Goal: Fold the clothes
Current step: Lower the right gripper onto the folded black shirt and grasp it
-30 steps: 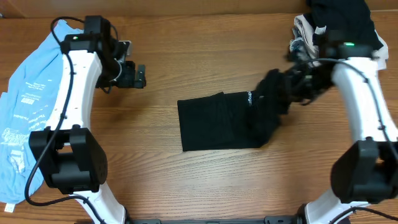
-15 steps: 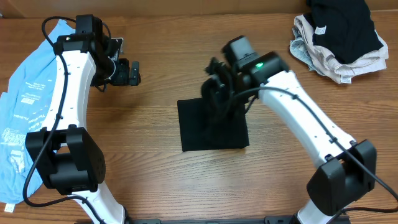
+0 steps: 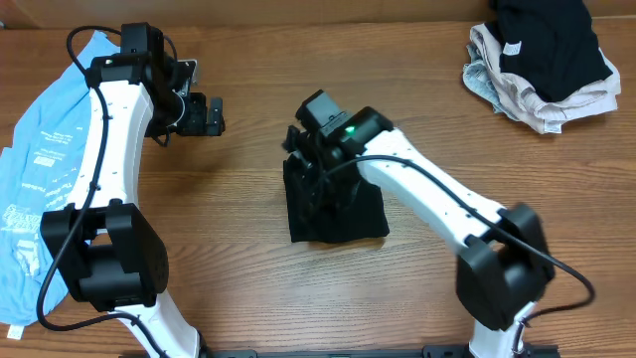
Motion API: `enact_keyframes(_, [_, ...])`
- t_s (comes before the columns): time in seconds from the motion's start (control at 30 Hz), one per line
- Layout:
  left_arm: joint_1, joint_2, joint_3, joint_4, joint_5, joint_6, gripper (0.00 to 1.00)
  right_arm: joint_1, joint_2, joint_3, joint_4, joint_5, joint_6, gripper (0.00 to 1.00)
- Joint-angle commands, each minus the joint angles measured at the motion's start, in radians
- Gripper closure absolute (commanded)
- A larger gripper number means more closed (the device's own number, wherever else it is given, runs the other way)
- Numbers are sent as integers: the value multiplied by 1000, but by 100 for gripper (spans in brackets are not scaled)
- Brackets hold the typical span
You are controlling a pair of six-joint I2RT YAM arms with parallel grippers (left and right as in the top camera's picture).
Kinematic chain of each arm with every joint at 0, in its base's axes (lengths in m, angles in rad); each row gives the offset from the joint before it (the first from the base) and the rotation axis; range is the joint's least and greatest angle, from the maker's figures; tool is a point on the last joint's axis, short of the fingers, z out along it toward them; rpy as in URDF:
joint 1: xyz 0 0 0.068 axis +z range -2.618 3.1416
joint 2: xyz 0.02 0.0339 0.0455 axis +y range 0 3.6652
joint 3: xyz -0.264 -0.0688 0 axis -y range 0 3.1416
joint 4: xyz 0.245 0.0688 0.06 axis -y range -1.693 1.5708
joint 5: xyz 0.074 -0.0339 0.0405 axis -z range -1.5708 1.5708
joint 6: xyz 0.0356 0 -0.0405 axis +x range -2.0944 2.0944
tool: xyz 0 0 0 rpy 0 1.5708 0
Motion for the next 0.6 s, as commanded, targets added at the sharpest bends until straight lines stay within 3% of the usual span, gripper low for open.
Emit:
enact_keyframes(0.0, [2,8,21,10,-5,-10,0,19,39,21,34,-31,8,92])
enact_keyframes(0.2, [2,8,21,23,-14,-10,0,26,42,37,102,-217,-31,87])
enact_keyframes(0.3, [2,8,20,28,-24,-10,0,26,32,63,75,-280,-65,72])
enact_keyframes(0.4, [2,8,20,29,-24,-10,0,26,8,97,22,-279,-96,39])
enact_keyframes(0.43, [2,8,21,29,-24,-10,0,26,0,108,9,-272,-98,32])
enact_keyframes(0.57, [2,8,21,28,-24,-10,0,19,-29,151,-30,-180,-54,24])
